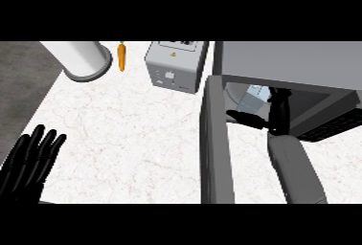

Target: Pick up the milk, place it into the microwave and close the microwave

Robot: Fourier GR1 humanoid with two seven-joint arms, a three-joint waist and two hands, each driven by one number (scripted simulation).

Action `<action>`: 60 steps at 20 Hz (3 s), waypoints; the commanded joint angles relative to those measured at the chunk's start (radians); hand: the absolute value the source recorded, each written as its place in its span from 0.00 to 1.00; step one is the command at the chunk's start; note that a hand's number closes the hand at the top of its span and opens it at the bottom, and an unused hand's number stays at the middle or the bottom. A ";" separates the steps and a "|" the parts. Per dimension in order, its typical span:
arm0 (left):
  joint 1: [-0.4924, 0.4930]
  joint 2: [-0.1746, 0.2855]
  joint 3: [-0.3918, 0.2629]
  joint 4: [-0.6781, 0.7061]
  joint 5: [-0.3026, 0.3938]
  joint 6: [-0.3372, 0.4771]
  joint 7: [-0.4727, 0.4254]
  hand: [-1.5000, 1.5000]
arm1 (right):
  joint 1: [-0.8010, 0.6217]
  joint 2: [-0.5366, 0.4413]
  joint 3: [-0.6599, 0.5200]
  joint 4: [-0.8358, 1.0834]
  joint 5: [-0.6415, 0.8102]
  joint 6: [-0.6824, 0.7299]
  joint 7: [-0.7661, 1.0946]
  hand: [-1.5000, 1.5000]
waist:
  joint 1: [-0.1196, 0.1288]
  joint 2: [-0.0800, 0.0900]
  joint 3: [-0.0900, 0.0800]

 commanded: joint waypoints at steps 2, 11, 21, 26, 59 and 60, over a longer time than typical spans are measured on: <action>-0.001 -0.019 -0.026 0.010 -0.025 0.015 0.006 0.00 | -0.140 -0.038 -0.063 0.173 -0.054 0.085 0.262 0.00 | -0.005 0.036 0.005; -0.016 -0.017 -0.068 0.059 -0.051 -0.001 0.020 0.00 | -0.160 -0.011 -0.053 0.234 -0.109 0.206 0.237 0.00 | -0.055 0.027 0.006; -0.063 0.018 -0.156 0.162 -0.125 -0.078 -0.018 0.00 | -0.115 -0.010 -0.059 0.273 -0.191 0.376 0.185 0.00 | -0.116 0.009 0.004; -0.191 -0.006 -0.221 0.241 -0.214 -0.052 0.018 1.00 | -0.125 -0.047 -0.067 0.335 -0.203 0.420 0.157 0.00 | -0.134 0.000 0.005; -0.746 -0.043 -0.967 1.067 -0.088 0.538 -0.128 1.00 | 0.658 -0.153 0.025 -0.890 -0.486 0.728 0.572 0.00 | -0.185 0.000 0.002; -0.733 -0.043 -1.052 1.035 -0.063 0.624 -0.109 1.00 | 0.645 -0.141 0.037 -0.857 -0.491 0.738 0.553 0.00 | -0.205 0.003 0.002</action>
